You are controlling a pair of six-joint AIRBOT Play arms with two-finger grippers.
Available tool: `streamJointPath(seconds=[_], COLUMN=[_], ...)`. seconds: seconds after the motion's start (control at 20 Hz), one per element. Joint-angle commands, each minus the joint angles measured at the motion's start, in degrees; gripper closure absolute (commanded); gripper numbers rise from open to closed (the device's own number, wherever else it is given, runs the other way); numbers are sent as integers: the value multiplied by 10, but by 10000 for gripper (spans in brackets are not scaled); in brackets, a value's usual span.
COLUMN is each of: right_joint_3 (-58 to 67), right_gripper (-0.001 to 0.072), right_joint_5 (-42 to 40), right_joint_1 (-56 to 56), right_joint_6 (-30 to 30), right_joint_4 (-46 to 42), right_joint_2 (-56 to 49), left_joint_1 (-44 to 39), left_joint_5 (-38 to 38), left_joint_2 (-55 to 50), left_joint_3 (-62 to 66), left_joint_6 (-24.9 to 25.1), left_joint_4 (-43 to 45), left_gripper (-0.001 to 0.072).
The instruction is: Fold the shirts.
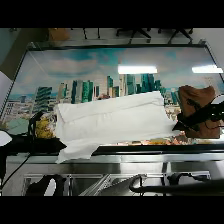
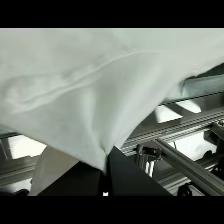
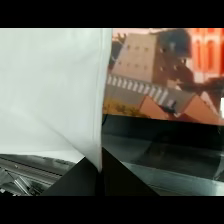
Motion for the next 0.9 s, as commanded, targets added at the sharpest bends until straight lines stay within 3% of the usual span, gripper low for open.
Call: streamJointPath(seconds=[0.0,0.1,0.25,0.5,0.65,0.85], right_joint_3=[0,0,0,11,35,66], right_gripper=[694,694,694,693,693,693], right_joint_5=[12,-23,-119,-256,-308,-322], right_joint_1=[0,0,1,9,37,55], right_joint_6=[49,26,-73,-228,-285,-291], right_joint_4=[-41,-7,129,330,353,348], right_joint_2=[70,97,91,-22,-112,-209], left_joint_1=[0,0,0,0,-18,-54], left_joint_5=[-22,-9,44,102,127,201], left_joint_2=[48,20,-66,-268,-396,-531], left_joint_3=[1,5,57,221,290,348], left_joint_6=[-17,-15,-4,34,46,73], left_joint_4=[29,29,28,-16,-21,-20], left_gripper=[693,693,693,693,693,693])
